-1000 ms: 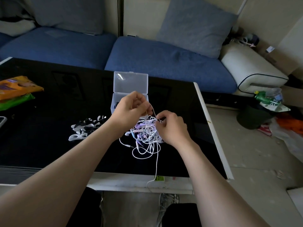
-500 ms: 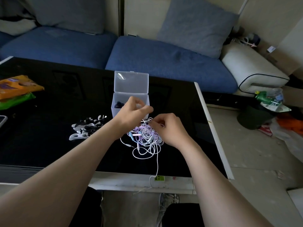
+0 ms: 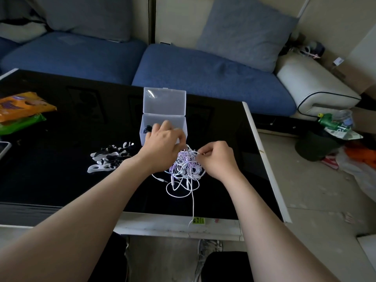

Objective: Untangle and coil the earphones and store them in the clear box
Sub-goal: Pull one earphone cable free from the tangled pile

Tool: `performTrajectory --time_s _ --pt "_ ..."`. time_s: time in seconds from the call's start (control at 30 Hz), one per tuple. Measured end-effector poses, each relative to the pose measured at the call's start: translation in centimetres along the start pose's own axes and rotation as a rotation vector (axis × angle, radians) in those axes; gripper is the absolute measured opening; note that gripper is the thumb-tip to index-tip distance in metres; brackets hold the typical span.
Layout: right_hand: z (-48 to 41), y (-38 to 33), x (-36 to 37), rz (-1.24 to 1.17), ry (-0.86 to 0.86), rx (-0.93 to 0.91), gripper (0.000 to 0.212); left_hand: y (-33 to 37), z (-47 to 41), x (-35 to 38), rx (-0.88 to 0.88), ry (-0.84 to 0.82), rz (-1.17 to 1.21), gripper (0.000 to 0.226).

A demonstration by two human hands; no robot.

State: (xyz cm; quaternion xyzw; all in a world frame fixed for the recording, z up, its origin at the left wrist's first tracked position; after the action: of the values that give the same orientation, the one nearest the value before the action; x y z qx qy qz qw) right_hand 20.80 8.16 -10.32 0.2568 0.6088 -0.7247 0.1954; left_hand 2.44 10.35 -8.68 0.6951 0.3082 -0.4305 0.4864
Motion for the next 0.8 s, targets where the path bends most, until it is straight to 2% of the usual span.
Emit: performTrajectory --time_s 0.1,0.2,0.27,0.33,0.37,0.47,0.6,0.7,0.8 --pt "0.1 -0.4 0.0 0.018 0.001 -0.030 0.019 0.8 -0.3 -1.3 0.044 0.160 0.142 0.005" --pt "0.1 -0.6 0.2 0.128 -0.007 -0.086 0.027 1.0 -0.1 -2.8 -0.055 0.295 0.385 0.007" --pt "0.4 -1.2 0.4 0.225 -0.007 -0.146 0.036 1.2 0.0 -3.4 -0.091 0.348 0.472 0.008" --pt "0.7 -2.2 0.5 0.166 -0.049 -0.214 0.046 1.5 0.1 -3.3 -0.082 0.337 0.499 0.007" --pt "1.0 -2.9 0.6 0.062 -0.094 -0.235 0.042 1.5 0.0 -3.1 -0.084 0.319 0.503 0.006" --pt "1.5 -4.1 0.9 -0.162 -0.131 -0.263 0.009 1.4 -0.2 -2.5 -0.135 0.285 0.661 0.008" --pt "1.2 -3.1 1.3 0.054 -0.127 -0.246 0.029 1.4 -0.2 -2.5 -0.241 0.278 1.132 0.012" --pt "0.8 -1.6 2.1 0.292 -0.210 -0.153 0.039 1.0 0.0 -3.2 -0.270 0.342 1.139 0.011" --pt "0.6 -0.6 2.4 0.333 -0.239 -0.084 0.031 0.3 0.0 -3.1 -0.329 0.378 1.063 0.010"
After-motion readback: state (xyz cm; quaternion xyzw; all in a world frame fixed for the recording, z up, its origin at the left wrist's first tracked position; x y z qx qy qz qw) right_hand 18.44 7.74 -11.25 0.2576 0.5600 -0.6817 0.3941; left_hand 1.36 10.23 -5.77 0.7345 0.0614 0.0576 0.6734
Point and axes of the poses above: each hand's wrist, its own z-axis away from the middle knuckle, its own x-axis out of the palm, y = z × x, the point moved 5 cm from there along -z, towards the middle knuckle, and after that the axes turned 5 degrees about -z, right-handed, at the moved point
